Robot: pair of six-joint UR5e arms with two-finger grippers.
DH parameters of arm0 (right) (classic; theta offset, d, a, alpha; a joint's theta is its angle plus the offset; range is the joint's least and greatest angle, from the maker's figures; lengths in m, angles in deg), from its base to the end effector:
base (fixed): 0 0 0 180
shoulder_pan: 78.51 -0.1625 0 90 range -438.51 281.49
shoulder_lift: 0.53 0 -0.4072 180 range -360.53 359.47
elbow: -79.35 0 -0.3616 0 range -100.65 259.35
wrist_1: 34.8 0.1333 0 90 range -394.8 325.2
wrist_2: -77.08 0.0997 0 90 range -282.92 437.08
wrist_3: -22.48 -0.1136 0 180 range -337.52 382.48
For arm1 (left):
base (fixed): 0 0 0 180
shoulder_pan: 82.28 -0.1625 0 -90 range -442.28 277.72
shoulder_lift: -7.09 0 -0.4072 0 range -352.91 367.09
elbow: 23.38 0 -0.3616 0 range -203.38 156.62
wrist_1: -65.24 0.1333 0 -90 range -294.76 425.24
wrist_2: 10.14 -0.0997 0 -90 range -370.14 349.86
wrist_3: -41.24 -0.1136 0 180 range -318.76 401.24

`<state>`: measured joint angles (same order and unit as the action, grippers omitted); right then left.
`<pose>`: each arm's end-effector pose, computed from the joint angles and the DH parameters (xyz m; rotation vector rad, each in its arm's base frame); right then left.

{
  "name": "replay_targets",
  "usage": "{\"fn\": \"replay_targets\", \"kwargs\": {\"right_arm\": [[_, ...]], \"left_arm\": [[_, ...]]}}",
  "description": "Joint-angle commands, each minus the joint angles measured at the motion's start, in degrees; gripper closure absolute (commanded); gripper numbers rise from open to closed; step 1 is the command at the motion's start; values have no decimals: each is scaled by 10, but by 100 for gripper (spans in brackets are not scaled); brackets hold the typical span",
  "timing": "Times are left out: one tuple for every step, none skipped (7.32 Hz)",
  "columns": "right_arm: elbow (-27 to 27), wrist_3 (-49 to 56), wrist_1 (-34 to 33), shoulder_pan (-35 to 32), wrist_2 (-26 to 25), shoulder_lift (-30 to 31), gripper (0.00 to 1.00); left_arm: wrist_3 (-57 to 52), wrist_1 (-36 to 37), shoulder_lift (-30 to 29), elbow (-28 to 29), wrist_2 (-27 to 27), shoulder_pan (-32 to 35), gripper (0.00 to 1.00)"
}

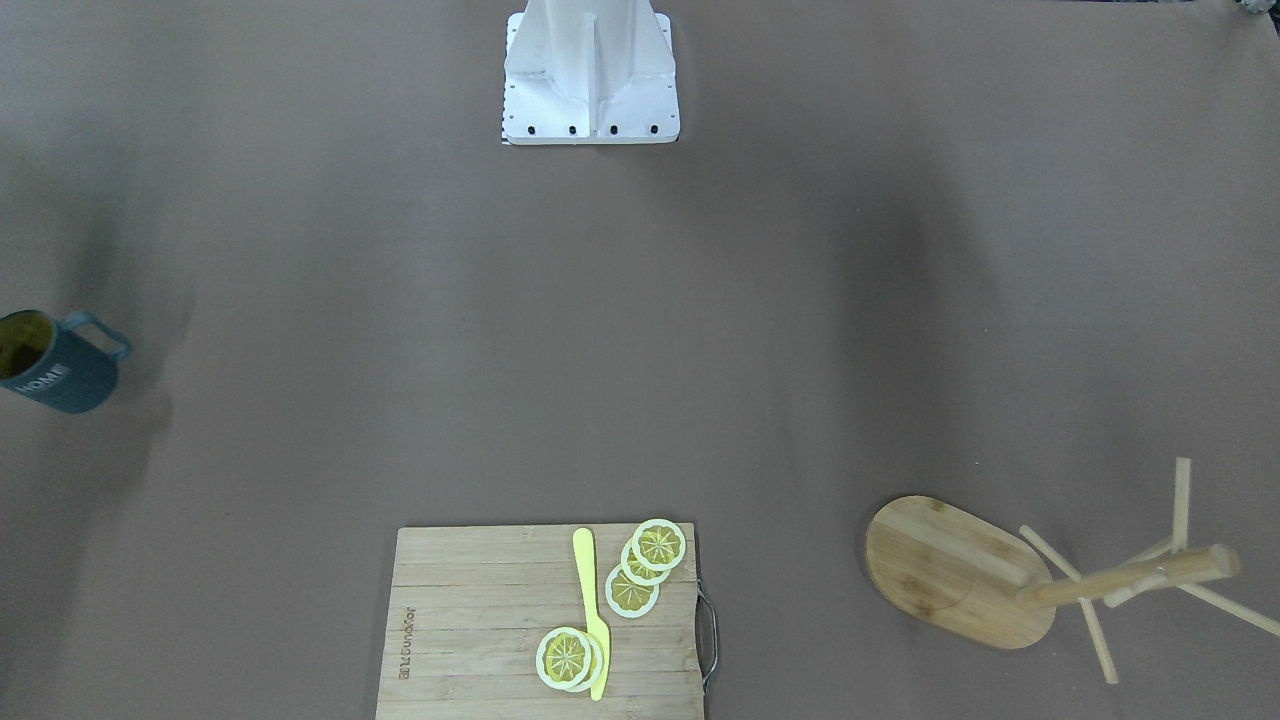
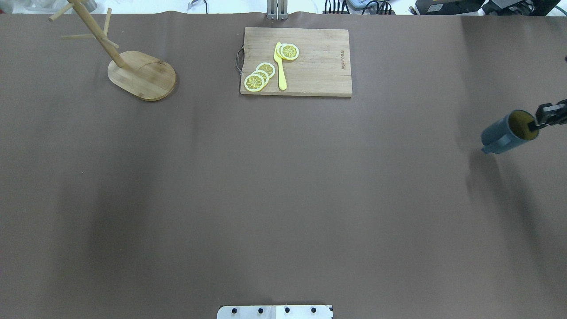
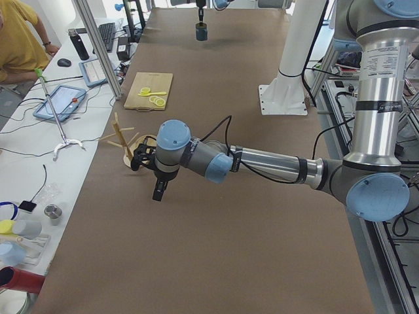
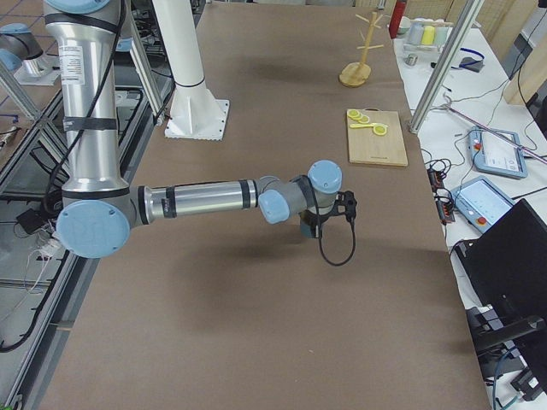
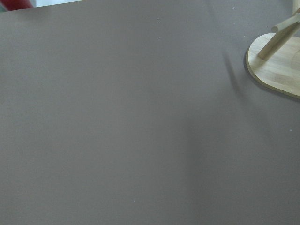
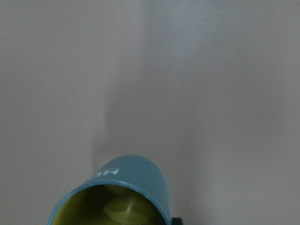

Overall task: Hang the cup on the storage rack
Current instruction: 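Lower the teal mug onto the table center with the right gripper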

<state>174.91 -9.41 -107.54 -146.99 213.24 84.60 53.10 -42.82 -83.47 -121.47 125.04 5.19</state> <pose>-0.1411 -0.4980 0.5261 0.0530 -0.9090 -0.0263 -0.0312 -0.4884 0.5420 0.3407 0.8219 0.0318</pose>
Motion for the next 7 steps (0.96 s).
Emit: {"fn": "replay_targets", "kwargs": {"right_arm": [[22,-197,-5,124,-61,-112,100],[27,-270,-5,175,-90,-150,100],[33,-343,-9,225,-125,-188,100],[38,-380,-42,256,-145,-230,100],[50,-388,-103,293,-177,-271,100],[52,-389,-140,318,-201,-294,100],[50,-389,-142,331,-207,-296,100]], "left_arm": [[3,-11,-1,-2,1,-12,1],[2,-18,-1,-2,1,-18,1],[2,-18,-1,0,0,-21,1],[3,-17,-1,-1,0,-27,3],[1,-23,-3,-1,-1,-42,3],[6,-75,-9,-1,-3,-73,3],[62,-140,-4,-4,1,-91,2]]}}
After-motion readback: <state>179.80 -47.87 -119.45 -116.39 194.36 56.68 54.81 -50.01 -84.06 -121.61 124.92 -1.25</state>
